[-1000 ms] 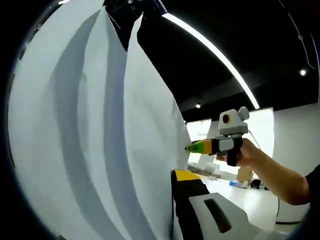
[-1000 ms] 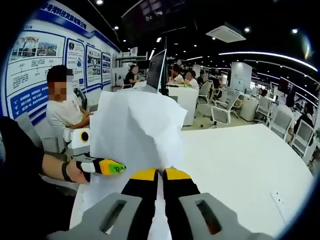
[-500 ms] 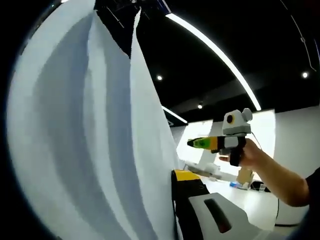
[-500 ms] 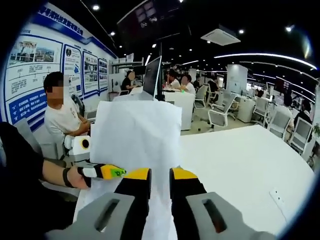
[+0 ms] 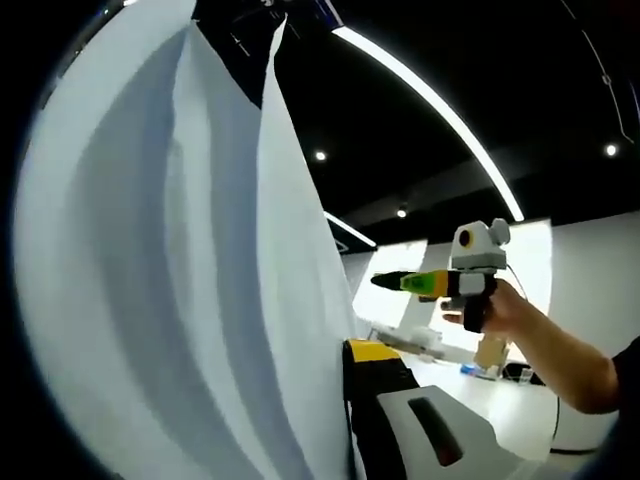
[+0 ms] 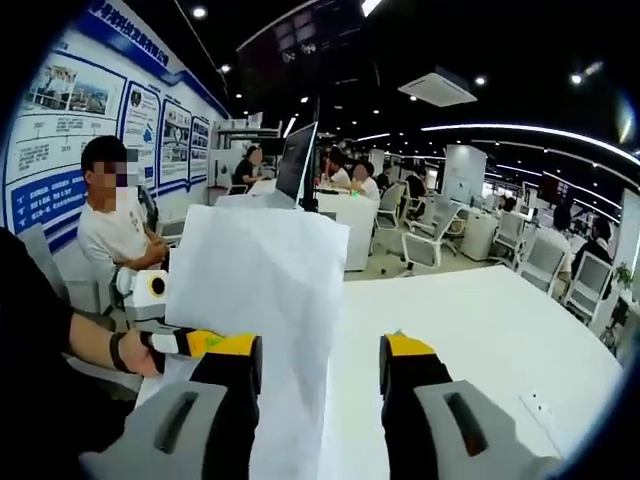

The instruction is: Organize the stack of printing papers by aligning and flattening the scattered papers on the table

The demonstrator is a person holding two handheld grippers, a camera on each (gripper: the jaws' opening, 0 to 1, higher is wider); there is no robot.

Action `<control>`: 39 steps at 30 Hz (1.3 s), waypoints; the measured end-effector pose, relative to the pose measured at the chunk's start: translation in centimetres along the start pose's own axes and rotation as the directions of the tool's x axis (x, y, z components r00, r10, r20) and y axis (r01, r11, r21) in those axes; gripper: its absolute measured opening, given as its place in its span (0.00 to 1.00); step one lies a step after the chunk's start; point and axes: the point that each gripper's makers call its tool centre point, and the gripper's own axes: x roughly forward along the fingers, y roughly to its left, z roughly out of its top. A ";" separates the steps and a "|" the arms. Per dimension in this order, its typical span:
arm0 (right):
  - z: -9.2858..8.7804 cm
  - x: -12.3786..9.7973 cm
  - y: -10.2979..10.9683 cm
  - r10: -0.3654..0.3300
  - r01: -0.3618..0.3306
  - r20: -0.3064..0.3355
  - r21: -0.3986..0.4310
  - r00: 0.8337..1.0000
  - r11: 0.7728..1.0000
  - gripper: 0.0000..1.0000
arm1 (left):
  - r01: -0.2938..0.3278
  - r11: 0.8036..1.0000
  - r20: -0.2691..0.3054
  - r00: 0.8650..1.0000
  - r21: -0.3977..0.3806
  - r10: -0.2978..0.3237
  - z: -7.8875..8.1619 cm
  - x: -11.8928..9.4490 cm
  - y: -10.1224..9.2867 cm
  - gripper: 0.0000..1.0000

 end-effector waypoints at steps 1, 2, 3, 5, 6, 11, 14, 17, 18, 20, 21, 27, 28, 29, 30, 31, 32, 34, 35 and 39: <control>0.1 0.0 -0.1 -0.002 0.002 0.004 0.001 1.000 1.000 0.55 | -0.001 1.000 0.000 1.000 0.000 0.001 0.0 0.0 0.0 0.06; 0.3 -0.1 -0.2 -0.007 0.007 0.018 0.007 1.000 1.000 0.60 | -0.002 1.000 0.001 1.000 -0.001 0.002 0.0 0.0 0.1 0.06; 0.3 -0.2 -0.2 -0.008 0.008 0.019 0.009 1.000 1.000 0.63 | -0.003 1.000 0.003 1.000 -0.001 0.003 0.1 0.0 0.2 0.06; 0.3 -0.2 -0.3 -0.013 0.013 0.025 0.014 1.000 1.000 0.68 | -0.004 1.000 0.004 1.000 -0.002 0.004 0.1 0.0 0.3 0.06; 0.4 -0.2 -0.4 -0.016 0.016 0.029 0.014 0.999 1.000 0.70 | -0.005 1.000 0.005 1.000 -0.001 0.005 0.1 0.0 0.4 0.06; 0.3 -0.5 -1.2 -0.062 0.062 0.041 -0.010 0.997 0.998 0.84 | -0.004 1.000 0.005 1.000 -0.001 0.004 0.1 0.1 0.2 0.06; 0.4 -0.7 -1.6 -0.083 0.083 0.051 -0.010 0.995 0.996 0.88 | -0.004 1.000 0.004 1.000 -0.001 0.004 0.0 0.1 0.1 0.06; 0.5 -1.1 -1.7 -0.090 0.090 0.060 -0.004 0.994 0.996 0.90 | -0.004 1.000 0.004 1.000 -0.002 0.004 0.1 0.1 0.3 0.06; 0.6 -1.3 -1.8 -0.095 0.095 0.068 0.002 0.993 0.995 0.90 | -0.004 1.000 0.004 1.000 -0.003 0.004 0.2 0.1 0.6 0.06; 0.7 -1.7 -1.9 -0.101 0.100 0.074 0.013 0.992 0.995 0.90 | -0.005 1.000 0.004 1.000 -0.002 0.005 0.2 0.1 0.7 0.06; 0.7 -1.8 -2.0 -0.104 0.103 0.076 0.015 0.992 0.995 0.90 | -0.005 1.000 0.004 1.000 -0.002 0.005 0.2 0.1 0.7 0.06; 0.5 -2.9 -2.3 -0.121 0.120 0.079 0.022 0.989 0.993 0.90 | -0.005 1.000 0.004 1.000 -0.002 0.005 0.3 0.2 0.9 0.06; 0.5 -3.0 -2.3 -0.123 0.122 0.081 0.024 0.989 0.992 0.90 | -0.005 1.000 0.004 1.000 -0.002 0.005 0.3 0.2 0.9 0.06; 0.5 -3.1 -2.2 -0.124 0.122 0.083 0.025 0.989 0.992 0.90 | -0.005 1.000 0.004 1.000 -0.002 0.005 0.3 0.2 0.9 0.06; 0.4 -3.4 -2.2 -0.125 0.123 0.085 0.026 0.989 0.992 0.90 | -0.005 1.000 0.004 1.000 -0.002 0.005 0.3 0.2 0.9 0.06; 0.3 -3.5 -2.2 -0.128 0.126 0.083 0.026 0.988 0.992 0.90 | -0.005 1.000 0.004 1.000 -0.001 0.005 0.3 0.1 0.8 0.06; 0.2 -3.7 -2.2 -0.131 0.129 0.081 0.026 0.988 0.991 0.90 | -0.005 1.000 0.004 1.000 -0.001 0.005 0.2 0.1 0.7 0.06; 0.0 -4.1 -2.3 -0.138 0.136 0.083 0.026 0.987 0.990 0.90 | -0.005 1.000 0.004 1.000 -0.001 0.005 0.2 0.1 0.6 0.06; -0.1 -4.2 -2.4 -0.139 0.137 0.082 0.028 0.987 0.990 0.90 | -0.005 1.000 0.004 1.000 -0.001 0.005 0.2 0.1 0.6 0.06; -0.5 -5.0 -2.8 -0.154 0.151 0.088 0.044 0.984 0.988 0.90 | -0.005 1.000 0.004 1.000 0.000 0.005 0.2 0.0 0.5 0.06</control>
